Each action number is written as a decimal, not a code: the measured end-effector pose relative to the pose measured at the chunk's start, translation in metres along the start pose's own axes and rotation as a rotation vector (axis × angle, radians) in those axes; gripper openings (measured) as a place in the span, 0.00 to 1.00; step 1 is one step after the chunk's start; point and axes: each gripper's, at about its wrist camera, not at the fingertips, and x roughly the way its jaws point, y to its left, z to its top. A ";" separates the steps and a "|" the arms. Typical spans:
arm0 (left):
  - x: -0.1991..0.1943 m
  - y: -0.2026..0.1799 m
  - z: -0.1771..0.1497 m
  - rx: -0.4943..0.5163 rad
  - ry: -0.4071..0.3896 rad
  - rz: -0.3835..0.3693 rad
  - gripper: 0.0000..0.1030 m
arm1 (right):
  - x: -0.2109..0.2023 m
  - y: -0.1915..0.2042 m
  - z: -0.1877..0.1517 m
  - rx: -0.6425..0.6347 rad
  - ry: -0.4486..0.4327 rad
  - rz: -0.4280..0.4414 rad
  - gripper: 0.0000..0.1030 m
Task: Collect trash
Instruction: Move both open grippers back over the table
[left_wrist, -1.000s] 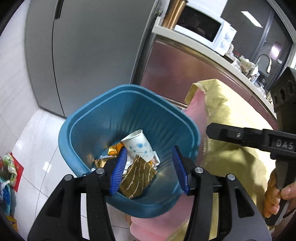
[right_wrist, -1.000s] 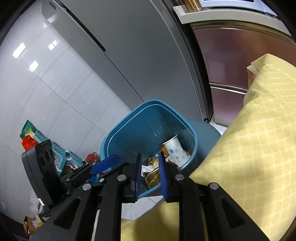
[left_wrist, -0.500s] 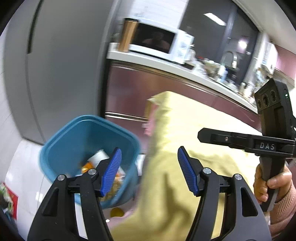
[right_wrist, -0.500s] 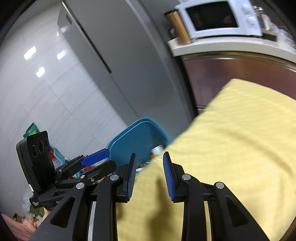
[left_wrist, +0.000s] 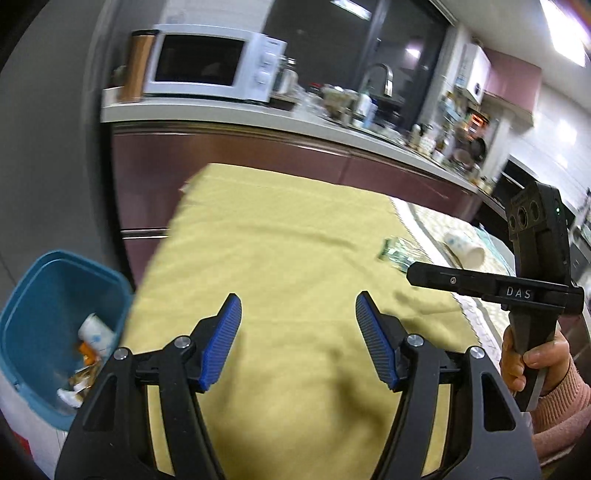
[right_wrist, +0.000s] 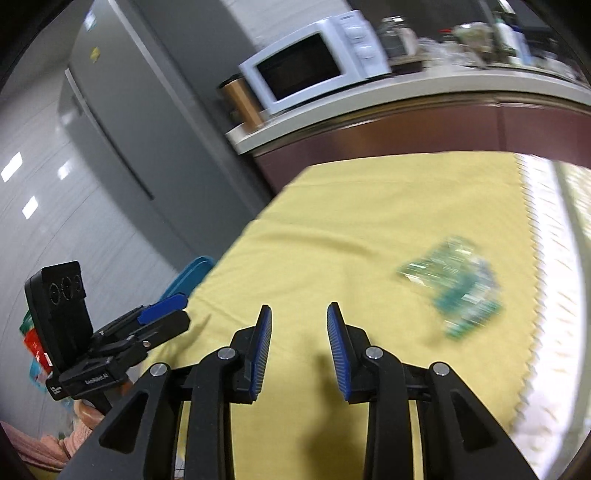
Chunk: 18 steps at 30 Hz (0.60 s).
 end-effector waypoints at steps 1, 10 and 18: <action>0.003 -0.005 0.001 0.008 0.005 -0.006 0.62 | -0.004 -0.005 -0.002 0.009 -0.005 -0.008 0.29; 0.050 -0.063 0.016 0.118 0.067 -0.075 0.62 | -0.044 -0.054 -0.017 0.110 -0.065 -0.068 0.29; 0.083 -0.099 0.031 0.174 0.105 -0.113 0.62 | -0.056 -0.080 -0.024 0.159 -0.087 -0.083 0.29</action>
